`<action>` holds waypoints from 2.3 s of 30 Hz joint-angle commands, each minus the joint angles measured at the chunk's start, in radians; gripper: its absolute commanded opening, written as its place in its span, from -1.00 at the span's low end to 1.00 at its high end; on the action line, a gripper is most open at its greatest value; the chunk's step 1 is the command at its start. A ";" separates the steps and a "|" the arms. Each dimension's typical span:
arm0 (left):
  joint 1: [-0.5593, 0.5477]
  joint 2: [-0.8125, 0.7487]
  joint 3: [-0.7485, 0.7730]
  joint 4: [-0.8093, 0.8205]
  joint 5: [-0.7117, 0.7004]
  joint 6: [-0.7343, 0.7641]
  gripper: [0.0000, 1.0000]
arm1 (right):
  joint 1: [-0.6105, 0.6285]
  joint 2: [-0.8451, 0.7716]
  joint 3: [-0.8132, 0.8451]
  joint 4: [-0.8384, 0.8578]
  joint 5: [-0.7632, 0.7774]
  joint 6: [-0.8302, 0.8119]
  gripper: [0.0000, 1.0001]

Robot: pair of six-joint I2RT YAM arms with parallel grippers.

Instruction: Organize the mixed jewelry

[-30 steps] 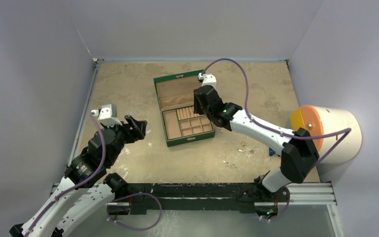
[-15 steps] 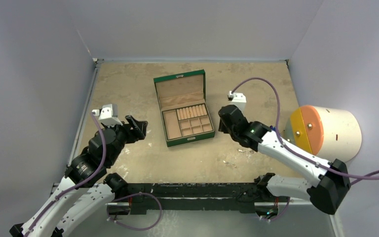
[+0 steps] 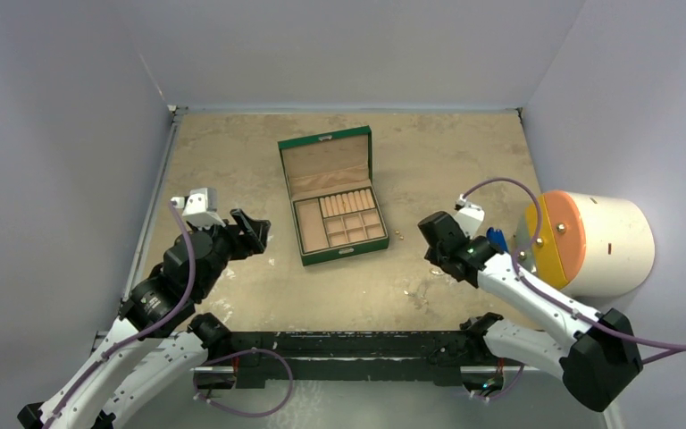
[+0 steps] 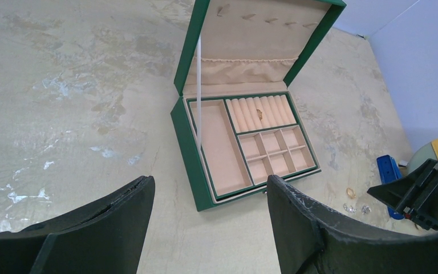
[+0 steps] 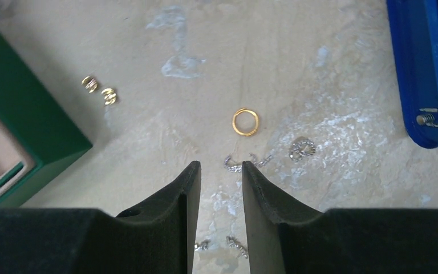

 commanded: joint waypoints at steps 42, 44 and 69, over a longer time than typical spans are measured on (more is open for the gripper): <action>0.004 0.021 0.003 0.036 0.006 0.022 0.44 | -0.173 0.263 -0.078 0.127 0.000 0.311 -0.58; 0.006 0.023 0.003 0.036 0.005 0.022 0.44 | -0.174 0.264 -0.078 0.125 0.001 0.311 -0.62; 0.004 0.024 -0.002 0.047 0.043 0.009 0.45 | -0.169 -0.142 -0.198 0.514 -0.335 -0.257 -1.00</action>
